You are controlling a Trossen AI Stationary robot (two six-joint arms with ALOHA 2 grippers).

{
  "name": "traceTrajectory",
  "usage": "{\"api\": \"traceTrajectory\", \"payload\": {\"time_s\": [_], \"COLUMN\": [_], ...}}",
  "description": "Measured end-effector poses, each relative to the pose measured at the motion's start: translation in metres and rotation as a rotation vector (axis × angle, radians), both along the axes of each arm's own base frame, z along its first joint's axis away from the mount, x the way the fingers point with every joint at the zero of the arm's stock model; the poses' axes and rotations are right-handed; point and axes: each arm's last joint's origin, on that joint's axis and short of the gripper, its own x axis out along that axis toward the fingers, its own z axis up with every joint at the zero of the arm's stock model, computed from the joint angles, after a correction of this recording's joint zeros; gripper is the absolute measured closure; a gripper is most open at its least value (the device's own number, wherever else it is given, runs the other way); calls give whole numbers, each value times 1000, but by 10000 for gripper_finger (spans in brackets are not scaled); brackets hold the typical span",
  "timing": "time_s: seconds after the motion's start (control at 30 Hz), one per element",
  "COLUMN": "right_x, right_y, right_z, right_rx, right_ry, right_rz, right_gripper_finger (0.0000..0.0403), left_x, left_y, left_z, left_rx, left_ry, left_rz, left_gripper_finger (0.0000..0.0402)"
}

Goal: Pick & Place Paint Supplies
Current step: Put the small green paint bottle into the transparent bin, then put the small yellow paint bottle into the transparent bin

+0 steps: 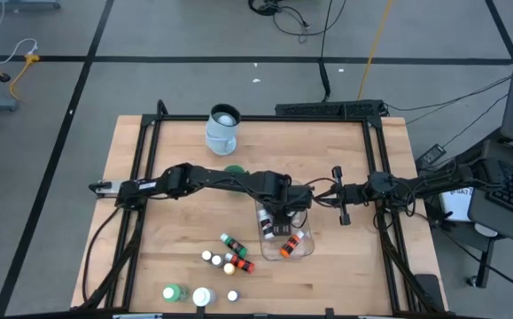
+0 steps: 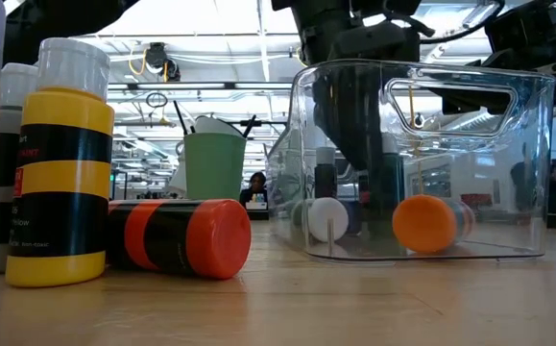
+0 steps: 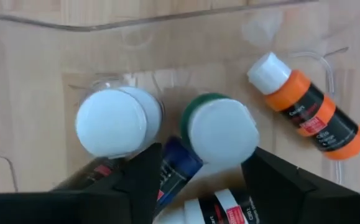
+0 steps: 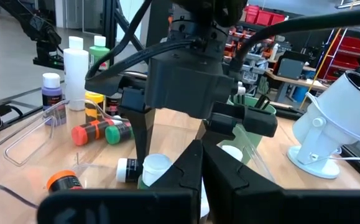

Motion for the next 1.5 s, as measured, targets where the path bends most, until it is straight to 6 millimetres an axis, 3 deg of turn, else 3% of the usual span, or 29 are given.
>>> {"api": "traceTrajectory", "payload": {"time_s": [0.37, 0.53, 0.67, 0.77, 0.9, 1.0, 1.07, 1.2, 1.33, 1.5], "right_x": [0, 0, 0, 0, 0, 0, 0, 0, 0, 0], "right_y": [0, 0, 0, 0, 0, 0, 0, 0, 0, 0], "right_z": [0, -1, -1, -1, -1, -1, -1, -1, -2, -2], "right_rx": [0, 0, -1, -1, -1, 0, 0, 3, 16, 22], "right_ry": [1, 9, 11, 12, 15, 14, 13, 13, 22, 20], "right_rz": [0, 0, 1, 1, 2, 2, 1, 1, 0, 0], "right_gripper_finger": [399, 399, 399, 399, 399, 399, 399, 399, 399, 399], "left_x": [-10, -25, -53, -78, -110, -127, -137, -152, -160, -160], "left_y": [-5, -11, -13, -15, -26, -40, -51, -76, -97, -118], "left_z": [7, 39, 75, 108, 143, 160, 167, 160, 136, 97], "left_rx": [39, 68, 91, 99, 82, 70, 53, 50, 74, 72], "left_ry": [61, 31, 76, 81, 55, 19, -2, 45, 101, 152], "left_rz": [-112, -188, -154, -98, -54, -67, -89, -134, -64, -33], "left_gripper_finger": [173, 172, 182, 213, 293, 371, 390, 388, 399, 366]}}
